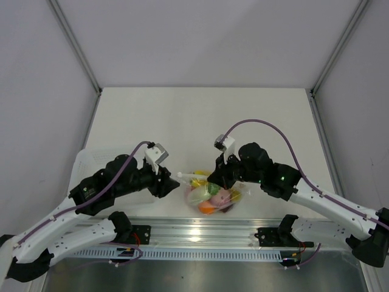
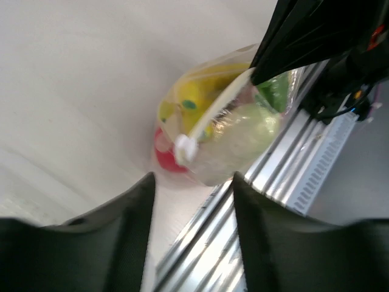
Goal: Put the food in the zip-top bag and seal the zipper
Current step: Zip the zipper food storage bag at the center of the board, then place the zipper food storage bag at the center of the board.
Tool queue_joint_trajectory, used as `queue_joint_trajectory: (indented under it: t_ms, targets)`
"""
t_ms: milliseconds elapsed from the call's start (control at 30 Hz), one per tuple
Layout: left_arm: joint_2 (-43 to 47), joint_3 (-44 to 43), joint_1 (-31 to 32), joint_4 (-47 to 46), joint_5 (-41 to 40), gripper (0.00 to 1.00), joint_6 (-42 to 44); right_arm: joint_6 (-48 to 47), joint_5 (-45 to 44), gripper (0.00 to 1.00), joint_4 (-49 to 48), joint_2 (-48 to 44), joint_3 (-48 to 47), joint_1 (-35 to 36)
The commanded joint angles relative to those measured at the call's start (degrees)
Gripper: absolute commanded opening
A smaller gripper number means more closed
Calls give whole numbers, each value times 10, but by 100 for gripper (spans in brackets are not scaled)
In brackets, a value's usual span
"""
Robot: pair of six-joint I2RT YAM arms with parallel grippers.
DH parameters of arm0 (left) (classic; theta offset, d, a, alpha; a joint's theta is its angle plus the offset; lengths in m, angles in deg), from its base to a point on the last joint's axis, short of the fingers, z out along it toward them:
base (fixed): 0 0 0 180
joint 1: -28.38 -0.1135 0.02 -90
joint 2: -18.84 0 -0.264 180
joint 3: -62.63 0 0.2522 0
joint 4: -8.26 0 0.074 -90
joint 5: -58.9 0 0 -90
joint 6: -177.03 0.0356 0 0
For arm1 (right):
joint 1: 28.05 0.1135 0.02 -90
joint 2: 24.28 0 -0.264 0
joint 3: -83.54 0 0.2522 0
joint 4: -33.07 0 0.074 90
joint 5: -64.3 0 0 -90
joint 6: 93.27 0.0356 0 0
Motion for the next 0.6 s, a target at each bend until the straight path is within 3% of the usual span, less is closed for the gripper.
queue_joint_trajectory:
  t_ms: [0, 67, 100, 333, 567]
  targets:
    - [17, 0, -6, 5, -26, 61, -8, -1, -37, 0, 30, 7, -10, -6]
    - [18, 1, -6, -9, -34, 81, -10, 1, -40, 0, 30, 21, -18, -4]
    - [17, 0, -6, -18, -44, 99, -16, 1, -43, 0, 27, 26, -20, -4]
    - [28, -27, -6, -47, -174, 100, -39, 3, -58, 0, 32, 70, -58, -20]
    - [55, -11, -6, -70, -140, 99, -31, 25, 16, 0, 32, 129, -109, -123]
